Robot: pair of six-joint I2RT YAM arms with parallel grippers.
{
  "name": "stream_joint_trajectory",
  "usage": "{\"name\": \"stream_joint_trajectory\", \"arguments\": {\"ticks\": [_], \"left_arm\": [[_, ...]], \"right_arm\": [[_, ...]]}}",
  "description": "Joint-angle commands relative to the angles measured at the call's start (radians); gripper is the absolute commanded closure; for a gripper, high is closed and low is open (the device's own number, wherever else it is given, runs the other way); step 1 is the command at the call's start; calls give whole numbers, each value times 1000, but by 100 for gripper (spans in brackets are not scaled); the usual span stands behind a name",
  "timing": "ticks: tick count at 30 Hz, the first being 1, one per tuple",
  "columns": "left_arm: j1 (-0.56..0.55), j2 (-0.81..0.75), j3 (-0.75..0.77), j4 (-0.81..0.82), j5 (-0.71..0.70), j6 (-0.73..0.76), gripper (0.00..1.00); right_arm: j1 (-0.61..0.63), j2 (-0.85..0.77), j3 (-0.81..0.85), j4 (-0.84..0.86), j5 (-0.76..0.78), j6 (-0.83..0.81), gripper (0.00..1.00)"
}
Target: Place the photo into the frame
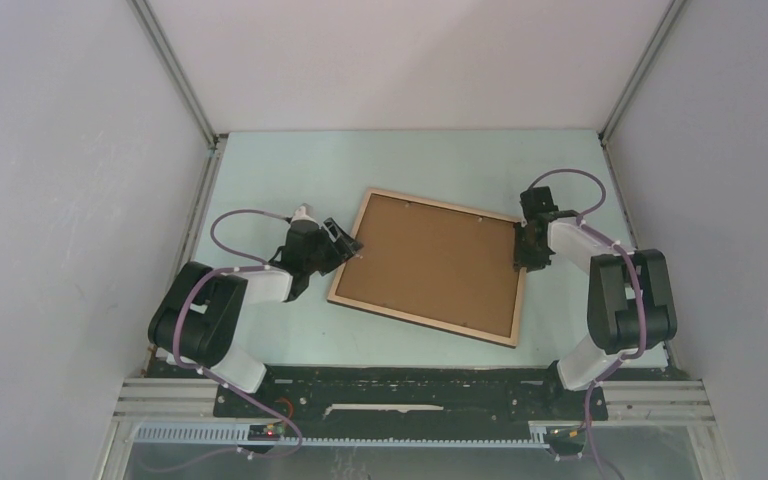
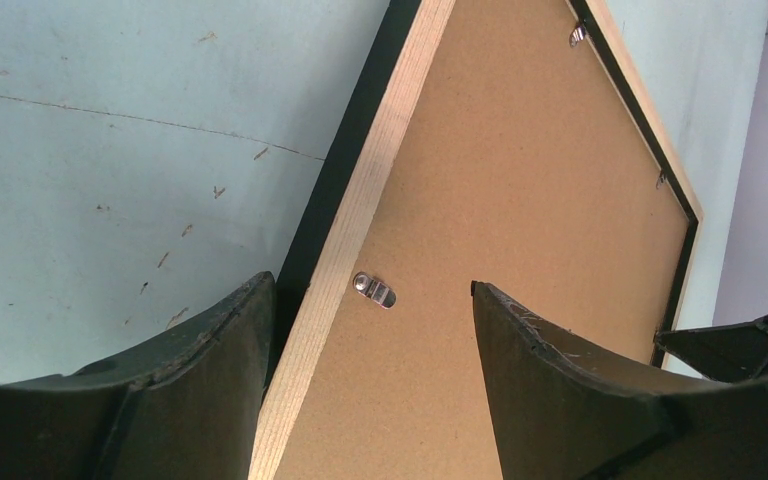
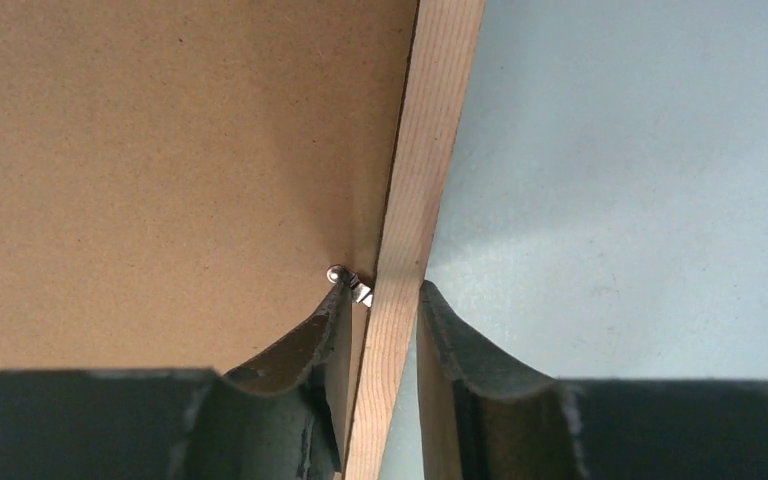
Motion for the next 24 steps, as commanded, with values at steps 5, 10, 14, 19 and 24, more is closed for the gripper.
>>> {"name": "stream_joint_trajectory", "arguments": {"ticks": [5,10,14,19,24], "left_arm": [[-65,-8,-13,44,205,-64,28],[-81,-80,-39,64,156,-24,23],[-123,-162,-27,-20,47,43,15],[-206,-233,78,-245,-201,157,11],[-213,-300,240,-596,-427,270,8]], "right_arm": [[91,24,25,49,-153,30,100],[92,-5,17,87,-185,43,90],[89,-42,17,115,-171,65,46],[74,-51,12,220,-52,186,28],[78,-48,-20,361,-50,324,26]]}}
